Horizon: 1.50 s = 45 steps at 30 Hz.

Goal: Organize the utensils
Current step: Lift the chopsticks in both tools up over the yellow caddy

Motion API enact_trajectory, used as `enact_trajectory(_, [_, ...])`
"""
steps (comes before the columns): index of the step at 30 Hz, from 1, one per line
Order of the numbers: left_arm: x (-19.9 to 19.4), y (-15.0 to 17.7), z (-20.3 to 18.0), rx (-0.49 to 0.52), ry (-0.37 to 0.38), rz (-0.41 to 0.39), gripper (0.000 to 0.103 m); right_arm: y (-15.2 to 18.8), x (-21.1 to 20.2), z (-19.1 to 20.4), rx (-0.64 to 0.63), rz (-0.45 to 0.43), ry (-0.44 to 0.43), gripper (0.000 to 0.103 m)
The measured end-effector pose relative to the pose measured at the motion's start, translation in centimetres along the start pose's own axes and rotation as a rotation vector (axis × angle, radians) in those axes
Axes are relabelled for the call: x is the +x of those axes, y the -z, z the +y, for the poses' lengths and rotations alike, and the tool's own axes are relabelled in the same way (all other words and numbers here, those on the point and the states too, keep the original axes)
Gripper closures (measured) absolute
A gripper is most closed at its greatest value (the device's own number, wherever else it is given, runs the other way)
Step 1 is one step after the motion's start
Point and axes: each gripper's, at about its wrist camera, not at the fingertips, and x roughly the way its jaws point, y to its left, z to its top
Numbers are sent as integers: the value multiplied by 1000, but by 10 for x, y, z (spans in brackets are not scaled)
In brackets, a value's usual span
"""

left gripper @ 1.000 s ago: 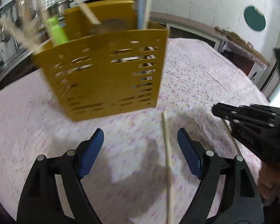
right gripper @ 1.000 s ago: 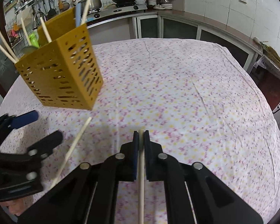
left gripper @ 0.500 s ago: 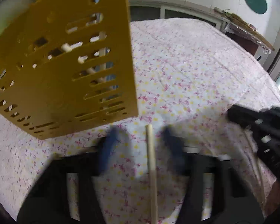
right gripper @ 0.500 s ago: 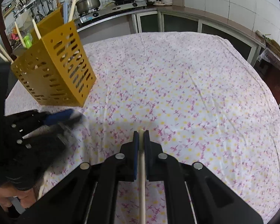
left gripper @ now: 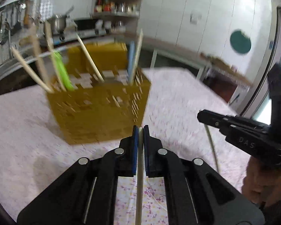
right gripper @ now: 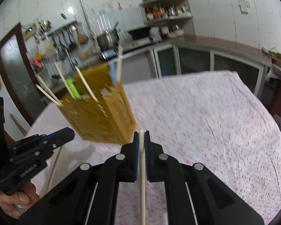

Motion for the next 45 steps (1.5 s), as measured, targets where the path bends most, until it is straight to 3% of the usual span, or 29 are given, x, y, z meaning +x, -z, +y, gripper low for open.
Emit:
enact_trajectory(3, [-35,-8,12,-10,-24,-93,99,-8,-16,19,-18,-62,-29,97])
enact_trajectory(10, [-78,-23,29,8,3,-252,99,-25,-48,60,-87,-185,-70,97])
enact_trajectory(14, [-96,-24,37,-9,38,-307,99,-34,-59,76,-113,-237,-85,97])
enact_trajectory(18, [-109,-36,46,-18,20,-363,99,-50,-68,89,-139,-311,-84,97])
enact_trajectory(24, [-130,-62,53,-31,-45,-425,99,-83,-101,109,-166,-560,-66,97])
enact_trajectory(28, [-158,-79,56,-51,-70,-533,99,-93,-111,123,-213,-742,-50,97])
enact_trajectory(31, [-173,-92,56,-50,-75,-615,99,-100,-105,129,-235,-798,-54,97])
enact_trajectory(41, [-140,-119,39,2,-98,-736,99,-107,-61,121,-203,-850,-77,97])
enact_trajectory(45, [-116,-124,43,2,-88,-698,99,-106,-54,116,-201,-886,-83,97])
